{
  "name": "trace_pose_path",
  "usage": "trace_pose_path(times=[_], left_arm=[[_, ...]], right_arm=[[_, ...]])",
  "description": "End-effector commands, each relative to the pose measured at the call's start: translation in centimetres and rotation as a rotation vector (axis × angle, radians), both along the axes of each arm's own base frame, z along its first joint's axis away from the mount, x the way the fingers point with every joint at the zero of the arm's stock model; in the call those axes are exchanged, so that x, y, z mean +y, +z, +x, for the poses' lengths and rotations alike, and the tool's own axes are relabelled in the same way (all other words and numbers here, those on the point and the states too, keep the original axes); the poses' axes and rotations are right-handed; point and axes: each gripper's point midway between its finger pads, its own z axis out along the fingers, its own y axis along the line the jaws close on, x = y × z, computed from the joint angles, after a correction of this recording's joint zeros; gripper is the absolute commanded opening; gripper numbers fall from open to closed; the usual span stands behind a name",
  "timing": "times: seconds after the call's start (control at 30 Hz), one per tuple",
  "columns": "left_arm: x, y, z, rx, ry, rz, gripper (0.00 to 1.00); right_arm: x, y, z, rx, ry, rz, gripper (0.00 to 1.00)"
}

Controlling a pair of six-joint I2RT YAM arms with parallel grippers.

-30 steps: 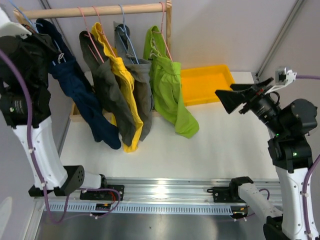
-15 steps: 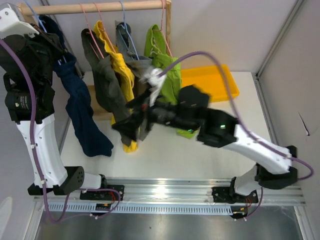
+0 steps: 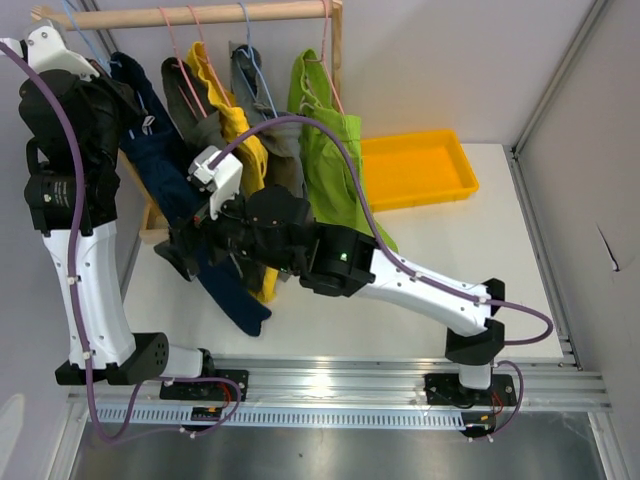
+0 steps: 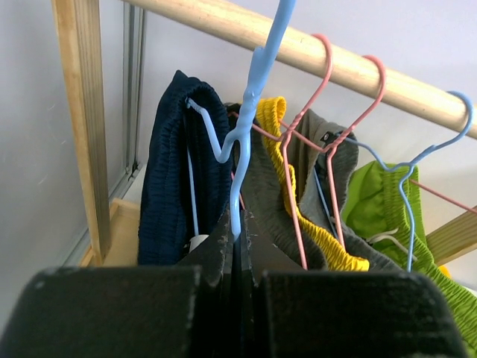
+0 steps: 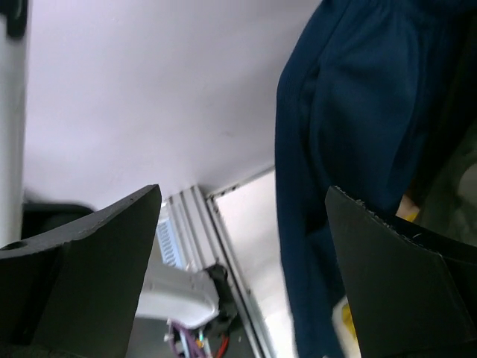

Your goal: Remove the shorts from the hanger

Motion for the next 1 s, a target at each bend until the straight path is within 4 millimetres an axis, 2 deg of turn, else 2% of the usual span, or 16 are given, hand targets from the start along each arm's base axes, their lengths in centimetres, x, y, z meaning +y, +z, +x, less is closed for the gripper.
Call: trace_pose_path(times=[0.0,0.27,0.37,0.4,0.43,0.47,0.5,0.53,0.57,0.63,0.67,0.73,0.83,0.87,0.9,0.97], left_arm=[[-0.6,3.9,-1.9,-0.145,-0.025,-0.014,0.00],[-1.3,4.6,-2.3,-0.161,-0.061,-0.026,0.00],[-1.3,4.8,-2.3,-0.166,-0.065,-0.030,0.00],[-1.3,5.0,-2.5,-0.171,-0.063,-0.030,0.00],[-1.3,5.0,-2.5,-0.171,-0.062,-0.031,0.00],[-1.3,5.0,-2.6,-0.170,-0.060,-0.033,0.00],[-1.2,4.8,-2.5,-0.164,-0.059,-0.034,0.00],[-1.2,4.7,-2.5,-0.163,-0.057,-0.034,0.00],[-1.1,4.5,-2.5,-0.157,-0.056,-0.034,0.00],[-1.0,4.4,-2.5,-0.154,-0.049,-0.030,0.00],[-0.9,4.3,-2.5,-0.152,-0.044,-0.026,0.00],[-0.5,4.1,-2.5,-0.148,-0.027,-0.014,0.00],[0.4,4.0,-2.4,-0.138,0.023,0.010,0.00],[0.7,3.9,-2.4,-0.136,0.037,0.015,0.00],[1.1,3.9,-2.4,-0.134,0.060,0.017,0.00],[1.3,4.1,-2.3,-0.135,0.073,0.028,0.00]], right_arm=[[0.8,2.7,2.3,-0.049,-0.081,0.097,0.99],[4.4,-1.3,5.2,-0.016,-0.129,0.077,0.98],[5.6,-3.1,5.6,-0.002,-0.134,0.061,0.88],[5.9,-3.7,5.7,0.002,-0.133,0.053,0.77],[6.2,-4.1,5.6,0.003,-0.131,0.049,0.56],[6.3,-4.4,5.6,0.004,-0.130,0.044,0.44],[6.4,-4.9,5.4,0.002,-0.132,0.035,0.04],[6.1,-4.6,5.1,-0.002,-0.136,0.038,0.00],[6.2,-5.5,4.9,-0.004,-0.136,0.016,0.00],[5.3,-4.3,3.5,-0.029,-0.140,0.025,0.00],[5.1,-5.3,2.9,-0.035,-0.143,-0.003,0.00],[3.9,-4.6,1.8,-0.065,-0.176,-0.010,0.00],[1.2,-3.1,-1.9,-0.113,-0.189,-0.001,0.00],[-0.1,-2.7,-4.7,-0.128,-0.161,0.002,0.00],[-1.1,-2.1,-5.2,-0.133,-0.193,0.019,0.00],[-2.0,-2.7,-8.2,-0.132,-0.168,0.005,0.00]])
